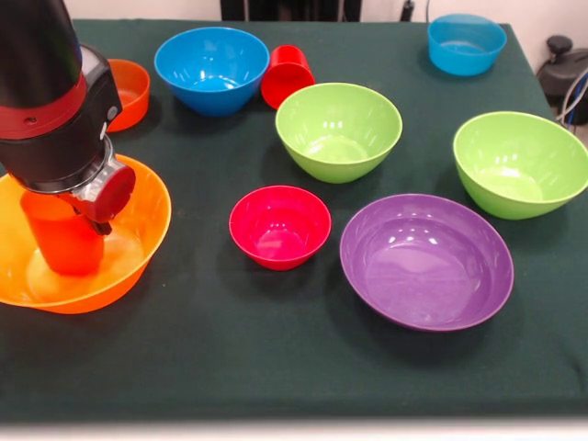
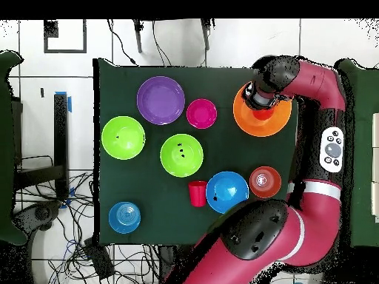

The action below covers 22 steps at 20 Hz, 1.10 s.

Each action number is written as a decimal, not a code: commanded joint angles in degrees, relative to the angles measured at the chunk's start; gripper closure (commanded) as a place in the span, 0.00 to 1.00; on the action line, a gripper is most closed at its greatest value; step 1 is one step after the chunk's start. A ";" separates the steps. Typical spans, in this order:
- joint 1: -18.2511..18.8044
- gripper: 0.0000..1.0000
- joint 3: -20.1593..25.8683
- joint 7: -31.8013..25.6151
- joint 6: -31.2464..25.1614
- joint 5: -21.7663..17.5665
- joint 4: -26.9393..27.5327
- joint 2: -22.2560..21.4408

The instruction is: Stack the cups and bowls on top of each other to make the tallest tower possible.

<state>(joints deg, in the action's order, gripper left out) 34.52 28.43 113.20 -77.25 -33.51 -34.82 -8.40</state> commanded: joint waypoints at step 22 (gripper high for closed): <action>-2.80 0.00 -0.72 -8.85 0.18 -1.12 -1.71 -1.18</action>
<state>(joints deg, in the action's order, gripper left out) 34.38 28.31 113.20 -77.25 -33.51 -34.82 -8.40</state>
